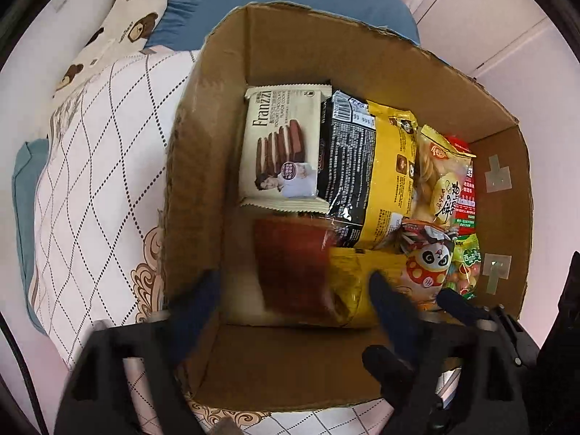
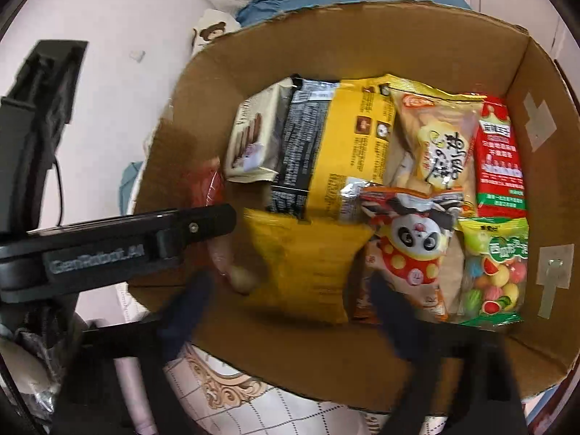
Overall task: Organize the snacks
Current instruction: 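Carry both packets into the box and open both tools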
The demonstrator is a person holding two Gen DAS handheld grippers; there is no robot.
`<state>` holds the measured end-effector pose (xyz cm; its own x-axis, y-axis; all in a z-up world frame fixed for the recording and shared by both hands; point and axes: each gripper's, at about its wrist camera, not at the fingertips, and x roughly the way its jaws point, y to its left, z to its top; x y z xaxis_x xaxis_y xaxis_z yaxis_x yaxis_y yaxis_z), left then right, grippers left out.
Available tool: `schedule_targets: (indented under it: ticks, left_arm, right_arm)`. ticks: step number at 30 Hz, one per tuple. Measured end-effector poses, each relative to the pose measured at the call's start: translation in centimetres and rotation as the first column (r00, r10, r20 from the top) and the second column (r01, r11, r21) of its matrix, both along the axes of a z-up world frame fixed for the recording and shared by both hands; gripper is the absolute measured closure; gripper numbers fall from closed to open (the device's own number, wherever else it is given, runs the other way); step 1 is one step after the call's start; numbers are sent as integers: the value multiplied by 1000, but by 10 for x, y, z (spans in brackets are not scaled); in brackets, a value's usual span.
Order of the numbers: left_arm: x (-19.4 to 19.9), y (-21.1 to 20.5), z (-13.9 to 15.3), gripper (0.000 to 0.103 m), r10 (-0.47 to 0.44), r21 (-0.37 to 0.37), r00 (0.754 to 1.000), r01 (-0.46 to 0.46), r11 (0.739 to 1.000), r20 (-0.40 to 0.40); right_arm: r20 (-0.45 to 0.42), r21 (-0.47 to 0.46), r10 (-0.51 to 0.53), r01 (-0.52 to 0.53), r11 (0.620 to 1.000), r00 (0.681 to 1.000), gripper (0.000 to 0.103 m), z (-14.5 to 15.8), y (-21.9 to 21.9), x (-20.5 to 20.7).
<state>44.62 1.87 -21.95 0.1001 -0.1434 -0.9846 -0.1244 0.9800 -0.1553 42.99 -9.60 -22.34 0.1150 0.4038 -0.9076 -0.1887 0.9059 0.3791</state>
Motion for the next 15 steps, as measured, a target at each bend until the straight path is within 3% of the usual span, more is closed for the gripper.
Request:
schedule_targets:
  ticks: [3, 15]
  left_arm:
    - [0, -7, -2, 16, -17, 41, 1000, 17, 999, -1]
    - [-20, -15, 10, 16, -8, 61, 998, 4, 998, 60]
  right_arm:
    - [4, -32, -25, 25, 999, 1000, 5, 1, -8, 2]
    - [93, -166, -85, 100, 981, 992, 5, 26, -51, -3]
